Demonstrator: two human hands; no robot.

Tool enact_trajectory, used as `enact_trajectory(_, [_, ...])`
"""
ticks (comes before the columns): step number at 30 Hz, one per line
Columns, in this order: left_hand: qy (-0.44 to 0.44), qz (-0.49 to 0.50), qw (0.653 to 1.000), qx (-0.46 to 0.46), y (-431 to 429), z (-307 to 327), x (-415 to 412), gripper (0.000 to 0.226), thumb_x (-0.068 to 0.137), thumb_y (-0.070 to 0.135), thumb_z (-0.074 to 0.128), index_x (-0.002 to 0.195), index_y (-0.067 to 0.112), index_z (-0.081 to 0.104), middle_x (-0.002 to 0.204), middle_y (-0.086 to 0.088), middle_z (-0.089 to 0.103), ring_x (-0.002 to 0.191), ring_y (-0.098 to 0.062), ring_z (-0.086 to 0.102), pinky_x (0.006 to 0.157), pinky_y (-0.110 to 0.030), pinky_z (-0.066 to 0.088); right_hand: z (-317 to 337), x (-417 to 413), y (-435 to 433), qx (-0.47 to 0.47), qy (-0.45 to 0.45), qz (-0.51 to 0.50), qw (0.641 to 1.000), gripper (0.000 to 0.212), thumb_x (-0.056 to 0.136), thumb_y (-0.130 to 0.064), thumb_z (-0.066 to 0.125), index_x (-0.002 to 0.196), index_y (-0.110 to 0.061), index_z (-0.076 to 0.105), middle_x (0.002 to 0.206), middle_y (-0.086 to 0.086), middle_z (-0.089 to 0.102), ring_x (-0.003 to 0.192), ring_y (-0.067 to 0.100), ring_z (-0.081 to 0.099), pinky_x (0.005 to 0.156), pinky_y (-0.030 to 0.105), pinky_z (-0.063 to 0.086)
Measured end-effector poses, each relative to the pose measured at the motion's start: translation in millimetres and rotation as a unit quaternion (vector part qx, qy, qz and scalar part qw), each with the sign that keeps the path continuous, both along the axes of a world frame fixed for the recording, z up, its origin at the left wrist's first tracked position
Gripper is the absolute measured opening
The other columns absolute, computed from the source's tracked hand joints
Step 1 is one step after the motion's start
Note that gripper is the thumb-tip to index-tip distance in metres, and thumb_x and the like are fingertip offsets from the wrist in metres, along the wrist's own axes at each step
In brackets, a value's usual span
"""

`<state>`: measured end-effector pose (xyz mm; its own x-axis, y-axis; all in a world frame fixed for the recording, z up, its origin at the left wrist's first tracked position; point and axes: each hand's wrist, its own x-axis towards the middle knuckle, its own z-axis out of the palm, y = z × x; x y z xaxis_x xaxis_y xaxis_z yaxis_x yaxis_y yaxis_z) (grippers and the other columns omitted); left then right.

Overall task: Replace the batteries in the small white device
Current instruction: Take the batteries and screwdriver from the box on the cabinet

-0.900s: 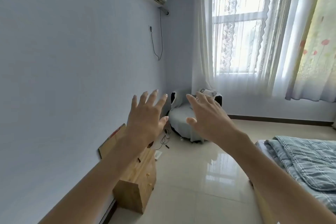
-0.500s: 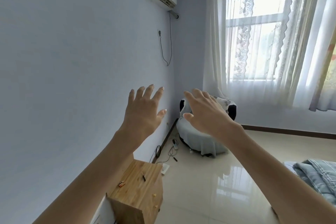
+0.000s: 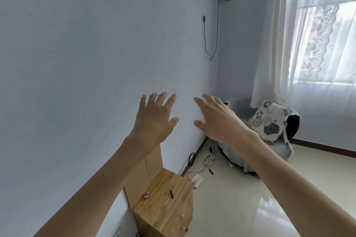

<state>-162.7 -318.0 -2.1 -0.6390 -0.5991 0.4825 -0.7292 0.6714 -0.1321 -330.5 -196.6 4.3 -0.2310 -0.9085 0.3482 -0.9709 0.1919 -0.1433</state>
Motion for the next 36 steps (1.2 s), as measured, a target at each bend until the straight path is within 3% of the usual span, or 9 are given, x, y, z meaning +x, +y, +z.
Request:
enact_trajectory(8, [0.004, 0.092, 0.996, 0.000, -100, -3, -51, 0.074, 0.107, 0.058, 0.046, 0.169, 0.031, 0.016, 0.175, -0.002, 0.027, 0.162, -0.029, 0.023, 0.132, -0.058, 0.014, -3, -85, -130, 0.022, 0.025, 0.080, 0.996, 0.074, 0.106, -0.037, 0.059, 0.166, -0.018, 0.020, 0.172, 0.011, 0.022, 0.159, 0.031, 0.022, 0.122, 0.043, 0.032])
enact_trajectory(17, [-0.005, 0.180, 0.983, 0.031, -186, -39, -86, 0.074, 0.106, 0.057, 0.050, 0.169, 0.029, 0.022, 0.175, -0.006, 0.029, 0.160, -0.032, 0.028, 0.132, -0.057, 0.018, -21, -132, -266, 0.041, 0.013, 0.169, 0.985, 0.066, 0.105, -0.035, 0.059, 0.161, -0.016, 0.029, 0.167, 0.010, 0.030, 0.154, 0.031, 0.031, 0.116, 0.043, 0.038])
enact_trajectory(26, [-0.005, 0.232, 0.971, 0.052, -278, -117, -61, 0.073, 0.105, 0.051, 0.057, 0.167, 0.023, 0.030, 0.173, -0.011, 0.031, 0.157, -0.035, 0.033, 0.131, -0.056, 0.024, -105, -109, -398, 0.100, 0.005, 0.244, 0.964, 0.060, 0.105, -0.033, 0.059, 0.157, -0.013, 0.035, 0.161, 0.012, 0.036, 0.148, 0.034, 0.037, 0.111, 0.043, 0.041])
enact_trajectory(36, [-0.006, 0.271, 0.946, 0.179, -363, -259, -29, 0.069, 0.107, 0.047, 0.055, 0.166, 0.021, 0.032, 0.175, -0.012, 0.026, 0.159, -0.036, 0.029, 0.131, -0.058, 0.021, -240, -80, -509, 0.225, -0.006, 0.272, 0.936, 0.049, 0.104, -0.030, 0.056, 0.149, -0.012, 0.043, 0.154, 0.012, 0.043, 0.139, 0.034, 0.045, 0.103, 0.042, 0.046])
